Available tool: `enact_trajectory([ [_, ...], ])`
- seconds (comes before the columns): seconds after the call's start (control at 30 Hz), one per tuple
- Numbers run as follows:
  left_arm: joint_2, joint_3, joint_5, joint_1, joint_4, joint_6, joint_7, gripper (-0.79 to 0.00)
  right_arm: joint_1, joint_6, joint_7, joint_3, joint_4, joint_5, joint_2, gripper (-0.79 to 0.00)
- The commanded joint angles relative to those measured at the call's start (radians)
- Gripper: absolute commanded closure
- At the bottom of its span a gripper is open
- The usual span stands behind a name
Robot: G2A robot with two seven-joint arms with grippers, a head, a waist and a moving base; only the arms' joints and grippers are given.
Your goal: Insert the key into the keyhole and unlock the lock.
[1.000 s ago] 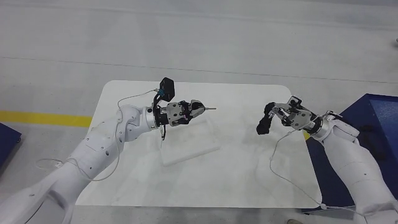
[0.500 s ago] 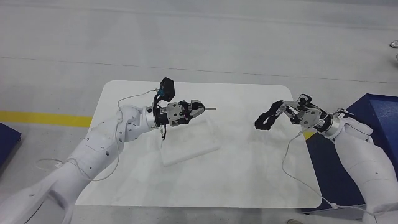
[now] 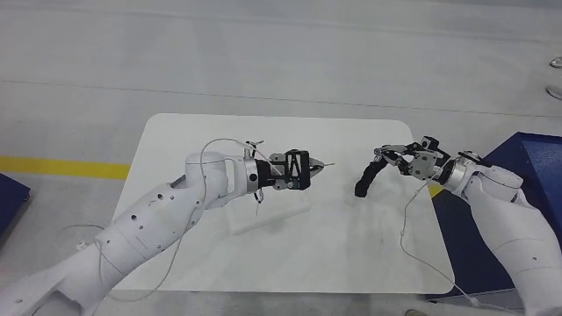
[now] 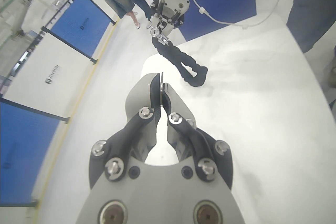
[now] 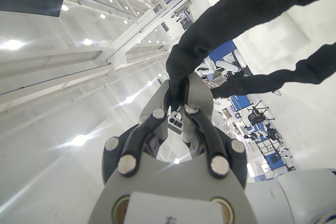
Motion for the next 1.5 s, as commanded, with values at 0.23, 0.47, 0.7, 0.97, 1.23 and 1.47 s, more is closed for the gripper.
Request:
enact_trajectory([
  [0.23, 0.008, -0.010, 0.085, 0.020, -0.050, 0.032, -0.057, 0.000, -0.025, 0.012, 0.007, 0.025, -0.041, 0.011, 0.008, 0.000],
  [0.47, 0.007, -0.004, 0.182, 0.031, -0.104, 0.055, -0.091, 0.000, -0.060, 0.001, -0.035, 0.031, -0.084, 0.021, 0.006, 0.000],
  [0.7, -0.008, 0.020, 0.396, 0.027, -0.220, 0.067, -0.192, 0.000, -0.115, 0.010, -0.054, 0.053, -0.173, 0.008, 0.011, 0.000],
  [0.97, -0.044, 0.052, 0.503, 0.011, -0.242, 0.041, -0.253, 0.000, -0.179, -0.021, -0.068, 0.081, -0.247, -0.014, 0.017, 0.000],
  [1.23, -0.076, 0.086, 0.600, 0.011, -0.249, 0.012, -0.249, 0.000, -0.211, -0.039, -0.075, 0.092, -0.284, -0.038, 0.018, 0.000],
  [1.47, -0.099, 0.064, 0.559, 0.027, -0.219, 0.003, -0.233, 0.000, -0.233, -0.083, -0.074, 0.106, -0.307, -0.055, 0.016, 0.000],
])
